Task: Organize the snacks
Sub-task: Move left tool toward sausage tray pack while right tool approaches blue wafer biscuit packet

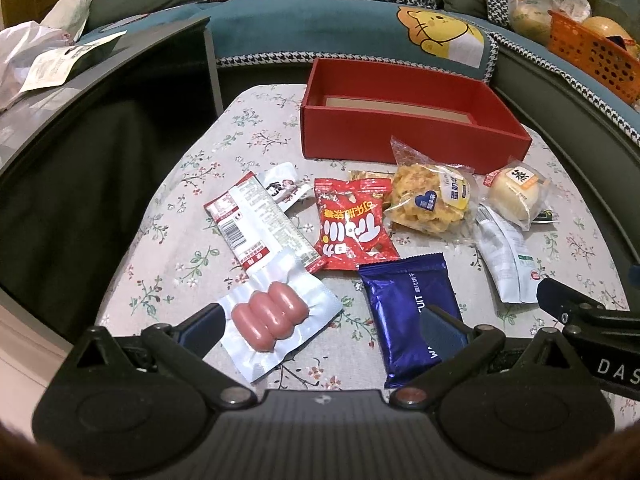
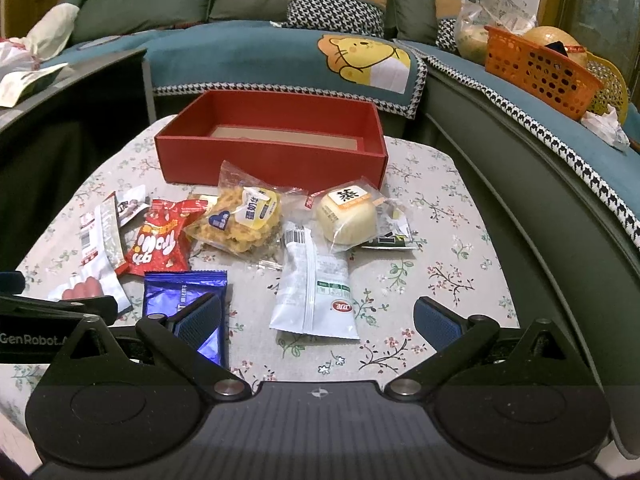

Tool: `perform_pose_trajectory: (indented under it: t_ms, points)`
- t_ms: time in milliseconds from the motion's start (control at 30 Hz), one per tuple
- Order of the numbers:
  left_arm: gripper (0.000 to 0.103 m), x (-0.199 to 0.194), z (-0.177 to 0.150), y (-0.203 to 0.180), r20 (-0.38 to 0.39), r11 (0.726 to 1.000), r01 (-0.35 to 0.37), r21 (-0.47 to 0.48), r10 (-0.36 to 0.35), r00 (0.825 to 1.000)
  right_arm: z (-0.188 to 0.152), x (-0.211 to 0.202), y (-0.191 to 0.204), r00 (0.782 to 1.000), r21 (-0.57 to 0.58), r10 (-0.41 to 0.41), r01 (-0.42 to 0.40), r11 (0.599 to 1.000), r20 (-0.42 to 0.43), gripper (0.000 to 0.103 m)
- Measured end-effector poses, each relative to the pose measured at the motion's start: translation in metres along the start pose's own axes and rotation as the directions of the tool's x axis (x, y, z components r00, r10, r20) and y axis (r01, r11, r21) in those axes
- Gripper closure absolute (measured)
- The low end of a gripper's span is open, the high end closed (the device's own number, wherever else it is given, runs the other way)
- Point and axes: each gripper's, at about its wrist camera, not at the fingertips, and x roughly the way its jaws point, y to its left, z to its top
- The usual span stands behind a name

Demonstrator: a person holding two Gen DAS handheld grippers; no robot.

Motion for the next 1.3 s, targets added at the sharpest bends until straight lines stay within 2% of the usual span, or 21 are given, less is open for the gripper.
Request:
perform_pose_trajectory:
  t_ms: [1300]
  points:
    - [0.000,0.0053,-0.0030,0.0007,-0.023,1.000,-0.027,0.006,0.027,0.999,-0.0018,0.0084,0.0039,0.999,-0.006,0.007,-0.007,1.000,-0.042,0.000]
